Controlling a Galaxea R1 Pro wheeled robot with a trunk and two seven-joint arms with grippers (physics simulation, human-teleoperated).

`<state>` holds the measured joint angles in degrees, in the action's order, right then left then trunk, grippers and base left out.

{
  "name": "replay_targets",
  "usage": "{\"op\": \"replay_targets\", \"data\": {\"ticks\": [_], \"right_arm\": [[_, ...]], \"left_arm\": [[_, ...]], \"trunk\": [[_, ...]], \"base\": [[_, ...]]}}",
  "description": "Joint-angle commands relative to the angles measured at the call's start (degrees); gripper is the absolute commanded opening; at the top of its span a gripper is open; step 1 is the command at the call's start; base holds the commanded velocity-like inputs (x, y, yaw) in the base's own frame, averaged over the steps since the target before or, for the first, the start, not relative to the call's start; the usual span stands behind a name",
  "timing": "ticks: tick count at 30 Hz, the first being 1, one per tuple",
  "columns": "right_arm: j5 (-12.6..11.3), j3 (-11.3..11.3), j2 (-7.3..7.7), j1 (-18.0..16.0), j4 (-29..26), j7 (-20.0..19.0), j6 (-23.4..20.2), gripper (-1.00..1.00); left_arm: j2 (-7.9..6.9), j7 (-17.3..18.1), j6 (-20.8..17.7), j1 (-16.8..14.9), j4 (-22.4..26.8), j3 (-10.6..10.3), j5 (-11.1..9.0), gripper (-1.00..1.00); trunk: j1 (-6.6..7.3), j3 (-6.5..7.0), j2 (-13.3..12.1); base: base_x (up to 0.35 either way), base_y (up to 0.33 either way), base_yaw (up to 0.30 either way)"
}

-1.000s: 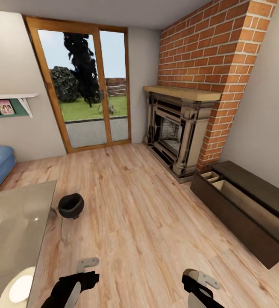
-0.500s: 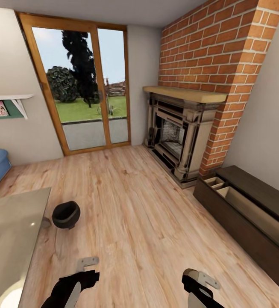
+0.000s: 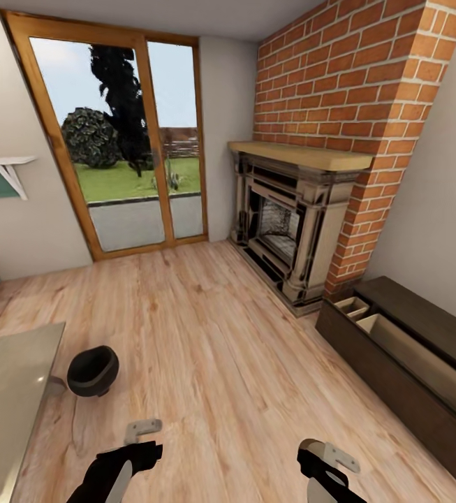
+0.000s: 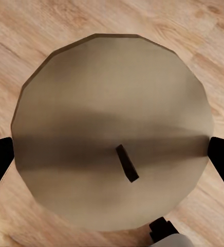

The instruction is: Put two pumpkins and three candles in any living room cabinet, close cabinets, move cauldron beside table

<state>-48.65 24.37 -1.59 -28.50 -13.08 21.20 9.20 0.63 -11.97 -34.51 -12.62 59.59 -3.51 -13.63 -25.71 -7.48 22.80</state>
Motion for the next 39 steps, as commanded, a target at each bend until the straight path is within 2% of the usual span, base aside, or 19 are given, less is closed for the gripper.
{"op": "replay_targets", "data": {"ticks": [1, 19, 39], "right_arm": [[-0.48, 0.51, 0.01, -0.06, -0.02, 0.25, 0.29, -1.00], [-0.48, 0.51, 0.01, -0.06, -0.02, 0.25, 0.29, -1.00], [-0.56, 0.42, 0.01, -0.06, -0.02, 0.24, 0.29, -1.00]], "left_arm": [[-0.02, -0.51, -0.21, -0.03, 0.08, -0.09, -0.60, 1.00], [-0.02, -0.51, -0.21, -0.03, 0.08, -0.09, -0.60, 1.00], [-0.02, -0.51, -0.21, -0.03, -0.04, -0.08, -0.59, 1.00]], "trunk": [[-0.07, -0.12, 0.12], [-0.07, -0.12, 0.12], [-0.07, -0.12, 0.12]], "base": [[0.344, 0.000, -0.078], [0.344, 0.000, -0.119], [0.342, 0.066, -0.264]]}}
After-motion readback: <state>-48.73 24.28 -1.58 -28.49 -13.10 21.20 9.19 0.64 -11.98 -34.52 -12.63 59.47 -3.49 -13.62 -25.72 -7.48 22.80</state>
